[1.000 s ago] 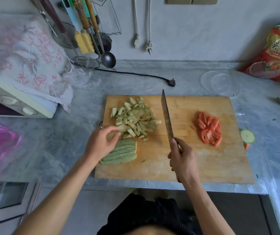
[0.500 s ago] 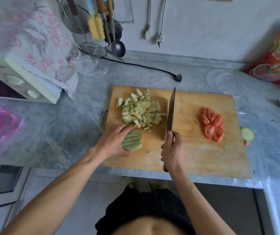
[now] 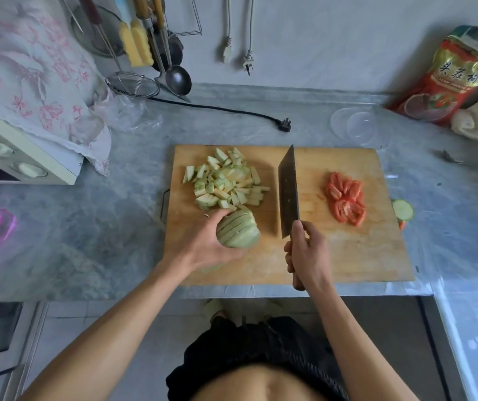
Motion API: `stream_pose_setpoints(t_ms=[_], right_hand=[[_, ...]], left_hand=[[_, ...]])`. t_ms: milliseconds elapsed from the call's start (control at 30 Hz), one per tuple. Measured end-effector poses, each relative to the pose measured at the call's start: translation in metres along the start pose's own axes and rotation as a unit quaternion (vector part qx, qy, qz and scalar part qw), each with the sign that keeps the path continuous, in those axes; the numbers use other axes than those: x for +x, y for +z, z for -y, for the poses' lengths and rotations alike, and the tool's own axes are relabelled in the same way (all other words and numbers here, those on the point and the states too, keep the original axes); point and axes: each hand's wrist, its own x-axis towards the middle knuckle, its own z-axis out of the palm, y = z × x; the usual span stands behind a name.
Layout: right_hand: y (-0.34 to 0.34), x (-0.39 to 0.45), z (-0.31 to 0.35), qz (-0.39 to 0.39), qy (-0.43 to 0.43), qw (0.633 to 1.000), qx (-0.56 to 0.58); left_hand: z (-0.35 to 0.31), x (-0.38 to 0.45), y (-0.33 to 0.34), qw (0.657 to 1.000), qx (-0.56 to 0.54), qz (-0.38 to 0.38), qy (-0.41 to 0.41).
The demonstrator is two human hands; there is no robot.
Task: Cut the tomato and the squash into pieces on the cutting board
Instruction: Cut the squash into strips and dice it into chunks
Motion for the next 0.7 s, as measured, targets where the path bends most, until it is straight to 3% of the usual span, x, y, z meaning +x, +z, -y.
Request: stream_pose_setpoints(t_ms=[33,100,367,500,700], right_hand=[[-0.005,0.0,0.0,-0.001,-0.003,1.0,-0.008],[-0.018,0.002,-0.001,-0.008,-0.017,1.0,-0.019],[-0.05,0.019,0.001,-0.003,-0.054,0.999,-0.005],[-0.052,0.025,-0.002,0.029,-0.051,0.998,0.017],[-0.051,0.028,-0.008,0.077,-0.047,0.996,0.008]], left_hand=[[-0.01,0.002,0.005,0.996,-0.085,0.028,-0.023],[-0.031,0.011,0.021,0.987,-0.15,0.058,-0.031],[-0.046,0.012,0.048,0.974,-0.056,0.204,-0.081],[-0.036,0.008,0.046,0.98,-0.013,0.174,-0.098],[-0.034,0.036,0.022,0.996,0.035,0.026,-0.082]])
